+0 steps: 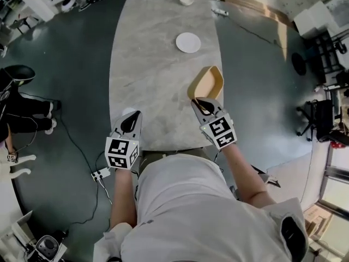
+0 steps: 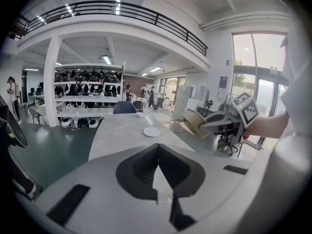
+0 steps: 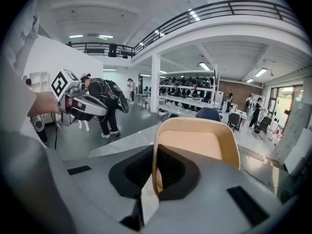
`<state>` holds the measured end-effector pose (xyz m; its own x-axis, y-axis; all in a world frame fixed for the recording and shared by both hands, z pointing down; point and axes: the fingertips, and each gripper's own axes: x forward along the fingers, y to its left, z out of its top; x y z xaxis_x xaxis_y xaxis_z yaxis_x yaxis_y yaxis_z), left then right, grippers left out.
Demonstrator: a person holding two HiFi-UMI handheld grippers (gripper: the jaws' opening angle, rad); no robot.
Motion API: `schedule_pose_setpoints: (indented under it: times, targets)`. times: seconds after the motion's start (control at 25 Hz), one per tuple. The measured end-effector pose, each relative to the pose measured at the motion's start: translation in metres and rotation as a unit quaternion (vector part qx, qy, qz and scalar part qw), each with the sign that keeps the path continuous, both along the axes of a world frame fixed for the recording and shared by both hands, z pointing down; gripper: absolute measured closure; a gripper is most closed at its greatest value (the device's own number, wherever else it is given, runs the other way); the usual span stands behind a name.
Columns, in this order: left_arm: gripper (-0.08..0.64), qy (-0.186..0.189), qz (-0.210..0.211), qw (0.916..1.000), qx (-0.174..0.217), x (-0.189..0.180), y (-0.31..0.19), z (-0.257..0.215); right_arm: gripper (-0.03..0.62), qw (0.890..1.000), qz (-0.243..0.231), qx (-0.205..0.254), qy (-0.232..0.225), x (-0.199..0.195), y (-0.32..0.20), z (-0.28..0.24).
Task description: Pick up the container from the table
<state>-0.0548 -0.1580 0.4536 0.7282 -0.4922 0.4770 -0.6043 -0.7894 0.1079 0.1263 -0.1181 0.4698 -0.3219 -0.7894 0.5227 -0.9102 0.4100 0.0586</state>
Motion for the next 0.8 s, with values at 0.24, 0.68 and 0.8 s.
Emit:
schedule_pose_setpoints:
  times: [0.24,0.68,0.8]
  targets:
    - [0.558,0.051,0.039,0.9971,0.04,0.025,-0.011,-0.041,0.571,0.999,0.022,0.038,-0.017,-0.001,0.013,-0.034]
    - [0.558,0.108,0.098,0.9836,0.107,0.055,-0.017,-0.098,0.571,0.992,0.065,0.103,-0.036,0.008,0.037,-0.077]
    - [0.558,0.114,0.115,0.9801,0.116,0.063,-0.012,-0.104,0.571,0.989,0.072,0.124,-0.037,0.01,0.046,-0.086]
